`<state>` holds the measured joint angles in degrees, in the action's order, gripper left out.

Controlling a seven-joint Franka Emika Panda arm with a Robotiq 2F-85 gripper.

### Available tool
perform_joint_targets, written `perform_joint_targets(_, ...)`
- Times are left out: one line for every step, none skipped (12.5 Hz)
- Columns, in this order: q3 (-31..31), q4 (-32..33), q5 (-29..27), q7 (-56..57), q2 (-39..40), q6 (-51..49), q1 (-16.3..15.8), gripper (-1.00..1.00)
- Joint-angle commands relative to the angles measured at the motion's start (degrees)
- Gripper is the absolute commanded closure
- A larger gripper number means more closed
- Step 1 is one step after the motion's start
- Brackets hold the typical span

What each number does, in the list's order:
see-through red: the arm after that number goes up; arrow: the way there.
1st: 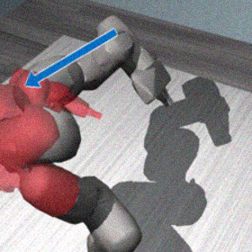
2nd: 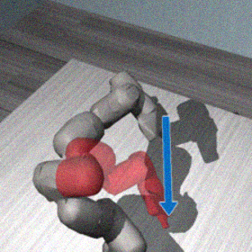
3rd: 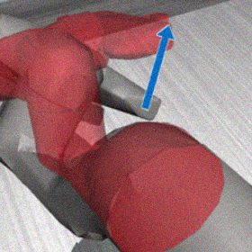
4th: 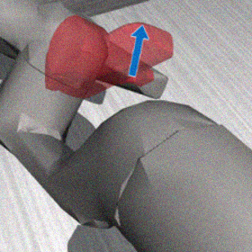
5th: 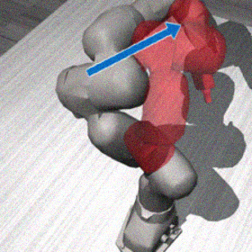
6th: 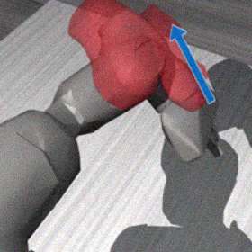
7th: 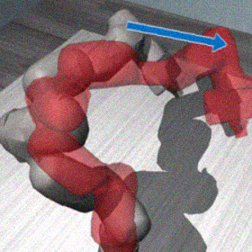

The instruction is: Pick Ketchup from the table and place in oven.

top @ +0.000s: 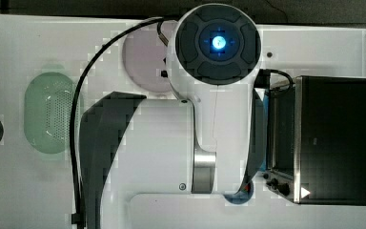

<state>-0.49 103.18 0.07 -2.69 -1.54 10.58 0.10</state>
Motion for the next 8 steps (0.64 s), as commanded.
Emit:
perform_joint_targets(0.1,13.6,1.5,-6.5,-31.0,-15.4,0.5,-0.58)
perform_joint_targets(0.0,13.6,1.5,-6.5,-31.0,-15.4,0.5,-0.79)
perform_joint_targets(0.0,13.6,1.5,-6.5,-30.9,-15.3,0.5,-0.99)
perform_joint_targets(0.0,13.7,1.5,-6.4,-30.8,-15.2,0.5,-1.00)
perform_joint_targets(0.1,13.9,1.5,-6.3,-30.4,-14.6,0.4,-1.00)
perform_joint_targets(0.3,14.6,1.5,-5.6,-29.5,-13.0,0.3,-1.00)
perform_joint_targets(0.5,15.6,1.5,-3.9,-28.3,-10.9,0.2,-1.00)
perform_joint_targets(0.8,16.9,1.5,-1.0,-26.7,-8.3,0.1,-1.00)
